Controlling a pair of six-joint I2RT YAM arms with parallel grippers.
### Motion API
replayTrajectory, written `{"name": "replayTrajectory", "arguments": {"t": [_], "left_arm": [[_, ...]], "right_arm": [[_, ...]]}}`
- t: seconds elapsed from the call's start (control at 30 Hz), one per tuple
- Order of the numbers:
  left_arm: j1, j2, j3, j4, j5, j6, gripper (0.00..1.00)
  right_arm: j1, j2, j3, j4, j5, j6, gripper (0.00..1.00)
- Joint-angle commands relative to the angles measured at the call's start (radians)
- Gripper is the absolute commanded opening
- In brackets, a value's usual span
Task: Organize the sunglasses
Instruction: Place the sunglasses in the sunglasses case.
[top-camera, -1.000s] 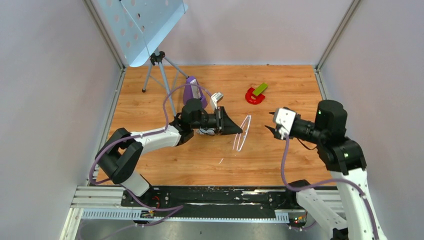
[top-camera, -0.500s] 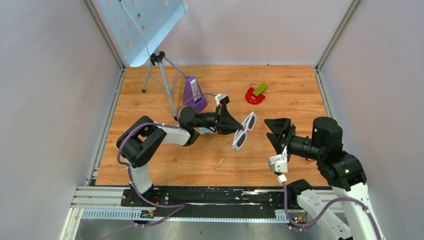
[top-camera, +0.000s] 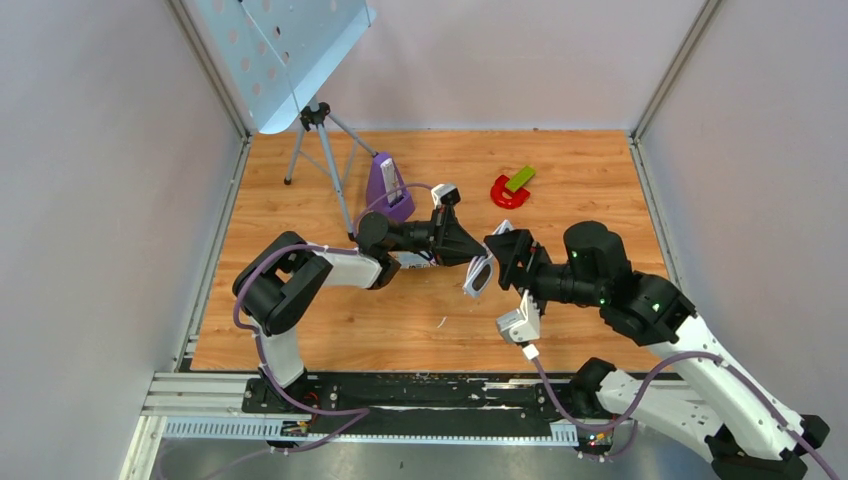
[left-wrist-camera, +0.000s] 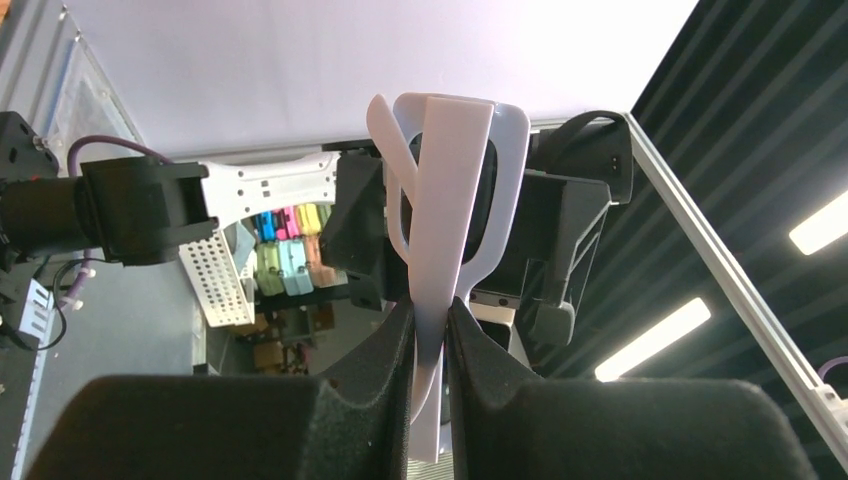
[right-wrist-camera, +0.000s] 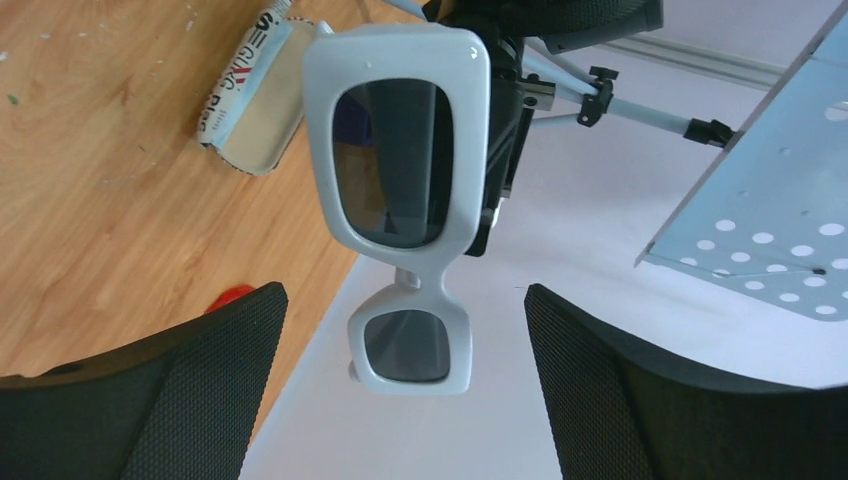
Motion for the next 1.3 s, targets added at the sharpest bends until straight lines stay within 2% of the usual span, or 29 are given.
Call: {"name": "replayTrajectory", "arguments": {"t": [0.0, 0.17, 0.3, 0.47, 0.57, 0.6, 0.67, 0.7, 0.73, 0.77, 0.9, 1.07, 1.2, 1.27], "left_arm": [[0.004, 0.009, 0.010, 0.121, 0.028, -0.097, 0.01], [0.004, -0.002, 0.000, 0.121, 0.041, -0.099, 0.01], [0.004, -0.006, -0.005, 0.122, 0.048, -0.098, 0.01], [0.004, -0.015, -0.008, 0.121, 0.048, -0.100, 0.01], [0.004, -0.012, -0.008, 0.121, 0.045, -0.103, 0.03], [0.004, -0.010, -0.008, 0.121, 0.045, -0.105, 0.06], [0.004, -0.006, -0.005, 0.121, 0.041, -0.104, 0.27], [0.004, -0.007, -0.002, 0.121, 0.037, -0.100, 0.54], [0.004, -0.008, -0.002, 0.121, 0.031, -0.097, 0.94], [0.007, -0.010, -0.004, 0.121, 0.023, -0.090, 0.99], [0.056, -0.015, -0.060, 0.119, -0.027, -0.064, 1.00], [0.197, -0.092, -0.250, 0.008, -0.130, 0.069, 1.00], [0.246, -0.259, -0.325, -0.265, -0.137, 0.310, 1.00], [0.257, -0.386, -0.321, -0.577, -0.149, 0.518, 1.00]], "right_arm": [[0.033, 0.000, 0.001, 0.034, 0.106, 0.015, 0.91], [0.033, 0.019, 0.015, 0.035, 0.163, 0.018, 0.80], [0.033, 0.020, 0.011, 0.034, 0.155, 0.011, 0.73], [0.036, 0.024, 0.014, 0.036, 0.149, 0.011, 0.56], [0.041, 0.022, 0.025, 0.037, 0.136, 0.029, 0.51], [0.044, 0.020, 0.030, 0.037, 0.132, 0.037, 0.50], [0.050, 0.018, 0.037, 0.037, 0.127, 0.057, 0.47], [0.054, 0.018, 0.040, 0.033, 0.126, 0.067, 0.46], [0.055, 0.018, 0.044, 0.024, 0.123, 0.078, 0.44], [0.055, 0.020, 0.052, 0.011, 0.120, 0.091, 0.43], [0.055, 0.047, 0.087, -0.043, 0.125, 0.170, 0.38], [0.055, 0.096, 0.125, -0.110, 0.140, 0.298, 0.35], [0.050, 0.144, 0.129, -0.143, 0.159, 0.396, 0.34], [0.044, 0.186, 0.136, -0.154, 0.163, 0.446, 0.34]]}}
